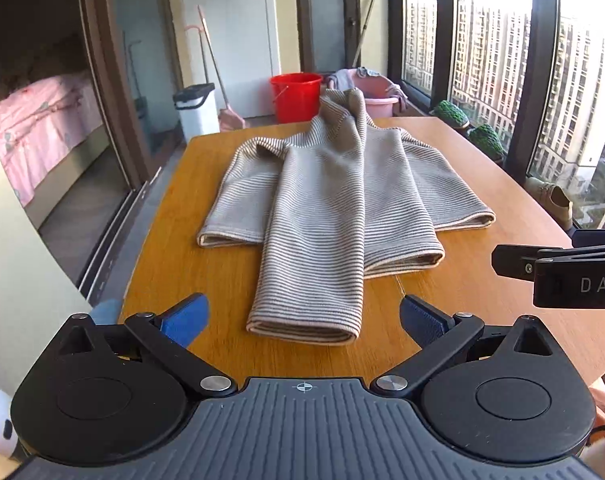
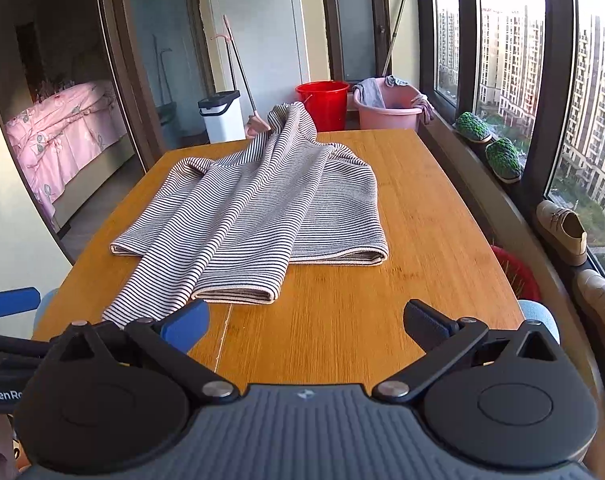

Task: Fold clothes

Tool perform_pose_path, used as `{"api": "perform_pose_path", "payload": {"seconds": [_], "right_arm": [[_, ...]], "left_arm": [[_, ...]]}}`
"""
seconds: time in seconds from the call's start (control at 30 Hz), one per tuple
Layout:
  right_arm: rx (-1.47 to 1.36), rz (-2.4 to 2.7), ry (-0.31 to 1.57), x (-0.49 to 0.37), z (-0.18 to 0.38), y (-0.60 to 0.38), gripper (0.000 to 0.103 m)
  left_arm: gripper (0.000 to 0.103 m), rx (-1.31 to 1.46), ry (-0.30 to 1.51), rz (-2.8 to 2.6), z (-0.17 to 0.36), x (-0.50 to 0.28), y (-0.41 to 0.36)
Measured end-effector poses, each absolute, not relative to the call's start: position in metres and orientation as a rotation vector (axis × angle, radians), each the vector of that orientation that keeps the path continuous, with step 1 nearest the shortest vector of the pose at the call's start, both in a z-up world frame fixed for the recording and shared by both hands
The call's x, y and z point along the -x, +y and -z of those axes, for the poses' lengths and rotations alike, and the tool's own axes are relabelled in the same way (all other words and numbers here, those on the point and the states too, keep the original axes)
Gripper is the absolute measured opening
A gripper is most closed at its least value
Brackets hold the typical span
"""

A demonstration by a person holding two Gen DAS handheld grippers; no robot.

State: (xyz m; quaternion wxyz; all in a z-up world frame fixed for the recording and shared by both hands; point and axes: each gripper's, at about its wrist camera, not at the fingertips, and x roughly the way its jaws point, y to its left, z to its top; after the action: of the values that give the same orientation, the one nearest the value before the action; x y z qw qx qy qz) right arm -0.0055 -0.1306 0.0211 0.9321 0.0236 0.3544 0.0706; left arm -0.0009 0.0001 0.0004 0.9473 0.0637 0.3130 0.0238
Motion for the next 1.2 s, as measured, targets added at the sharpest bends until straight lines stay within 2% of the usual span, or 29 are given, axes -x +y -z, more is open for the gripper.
{"api": "perform_pose_path", "payload": {"seconds": [0.47,1.2], "right_arm": [[-0.038,-0.134,0.779,0.023,0.008,-0.103,0.103],[-0.104,-0.165,0.832,0.018,-0.013,-0.131,0.103]], "left_arm": [[0.103,0.033,0.768,-0.031,-0.009,0.024,0.018],[0.103,0.097,0.827,-0.059,-0.008,0.007,0.030]]}}
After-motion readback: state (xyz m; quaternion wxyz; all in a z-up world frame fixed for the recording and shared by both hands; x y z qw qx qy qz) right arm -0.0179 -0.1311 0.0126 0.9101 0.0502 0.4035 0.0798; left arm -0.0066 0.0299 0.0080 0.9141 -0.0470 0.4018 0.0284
